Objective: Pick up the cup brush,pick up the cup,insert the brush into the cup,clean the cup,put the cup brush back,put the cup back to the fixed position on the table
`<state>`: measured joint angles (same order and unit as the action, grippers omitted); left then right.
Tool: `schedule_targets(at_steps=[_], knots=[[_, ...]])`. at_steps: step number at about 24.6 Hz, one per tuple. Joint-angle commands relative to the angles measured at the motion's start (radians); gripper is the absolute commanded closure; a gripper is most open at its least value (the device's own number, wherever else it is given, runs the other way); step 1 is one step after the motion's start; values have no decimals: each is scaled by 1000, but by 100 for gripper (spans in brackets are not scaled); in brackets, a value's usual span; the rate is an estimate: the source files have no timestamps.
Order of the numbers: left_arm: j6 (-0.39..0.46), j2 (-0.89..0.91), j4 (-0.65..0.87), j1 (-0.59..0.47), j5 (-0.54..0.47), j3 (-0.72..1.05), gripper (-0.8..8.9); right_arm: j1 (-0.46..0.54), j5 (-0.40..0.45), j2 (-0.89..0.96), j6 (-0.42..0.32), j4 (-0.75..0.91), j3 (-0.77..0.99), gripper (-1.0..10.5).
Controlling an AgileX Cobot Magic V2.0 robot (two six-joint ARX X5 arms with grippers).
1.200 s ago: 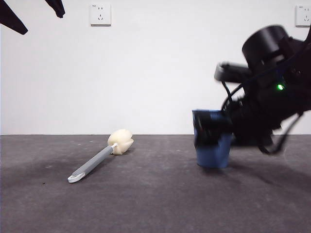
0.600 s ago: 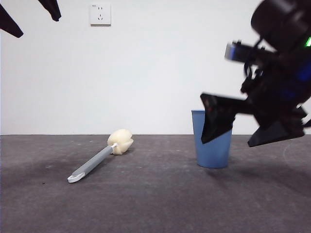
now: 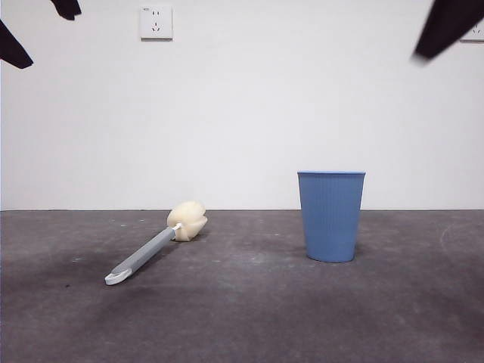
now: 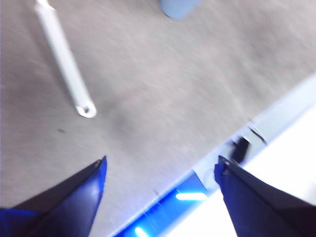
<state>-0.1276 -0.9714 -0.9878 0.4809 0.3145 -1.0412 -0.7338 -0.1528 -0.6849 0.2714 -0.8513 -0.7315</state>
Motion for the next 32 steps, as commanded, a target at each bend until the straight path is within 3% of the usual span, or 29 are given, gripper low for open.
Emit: schedule_targets(at_steps=[1,2,7,23,32], knots=[[28,1,-18,2,21,0,827,-2,-5,39,10,-26,-28,916],[29,1,-27,2,24,0,818,-2,-5,56,10,-26,-30,956],[43,1,-31,2,29,0,817,-2,-3,79,46,-26,-30,946],[44,1,-15,2,27,0,817,-2,-1,79,45,-26,-30,946],[84,54,43,-35,-53,0,817,-2,2,79,45,-26,-30,946]])
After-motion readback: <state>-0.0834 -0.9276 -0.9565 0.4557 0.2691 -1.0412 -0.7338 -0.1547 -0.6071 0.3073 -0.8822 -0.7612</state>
